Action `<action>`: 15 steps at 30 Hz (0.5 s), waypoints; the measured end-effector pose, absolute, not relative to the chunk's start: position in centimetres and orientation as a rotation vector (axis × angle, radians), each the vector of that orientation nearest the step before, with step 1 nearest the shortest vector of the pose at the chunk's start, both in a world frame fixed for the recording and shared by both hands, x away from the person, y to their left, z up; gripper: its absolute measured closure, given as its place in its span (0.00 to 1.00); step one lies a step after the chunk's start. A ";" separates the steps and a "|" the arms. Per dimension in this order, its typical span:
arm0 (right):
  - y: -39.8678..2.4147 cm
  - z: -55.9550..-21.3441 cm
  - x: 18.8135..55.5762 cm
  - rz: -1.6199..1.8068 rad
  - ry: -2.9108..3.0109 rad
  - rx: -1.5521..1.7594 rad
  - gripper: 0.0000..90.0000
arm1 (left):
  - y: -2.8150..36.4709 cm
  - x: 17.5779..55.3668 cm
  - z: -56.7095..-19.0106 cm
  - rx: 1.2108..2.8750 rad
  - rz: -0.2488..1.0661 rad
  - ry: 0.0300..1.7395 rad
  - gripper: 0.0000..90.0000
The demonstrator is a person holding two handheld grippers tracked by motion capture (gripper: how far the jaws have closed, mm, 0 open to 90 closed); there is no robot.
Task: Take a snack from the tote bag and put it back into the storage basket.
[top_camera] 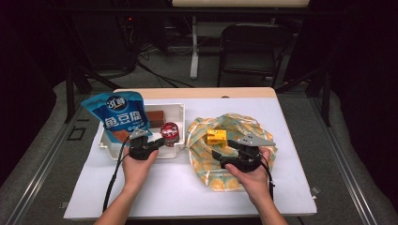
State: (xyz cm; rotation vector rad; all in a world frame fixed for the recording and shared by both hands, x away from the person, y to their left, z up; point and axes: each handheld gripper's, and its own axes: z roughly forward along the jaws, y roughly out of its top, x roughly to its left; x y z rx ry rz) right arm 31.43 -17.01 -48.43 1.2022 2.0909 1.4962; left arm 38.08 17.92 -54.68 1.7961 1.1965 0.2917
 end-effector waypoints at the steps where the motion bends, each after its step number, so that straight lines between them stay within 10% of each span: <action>1: -17.0 -48.4 31.4 1.498 2.089 1.204 0.25 | 17.8 38.0 -54.7 1.797 0.293 1.190 0.98; 15: -17.4 -48.4 31.5 1.491 2.091 1.208 0.26 | 16.1 40.0 -53.9 1.764 0.294 1.227 0.98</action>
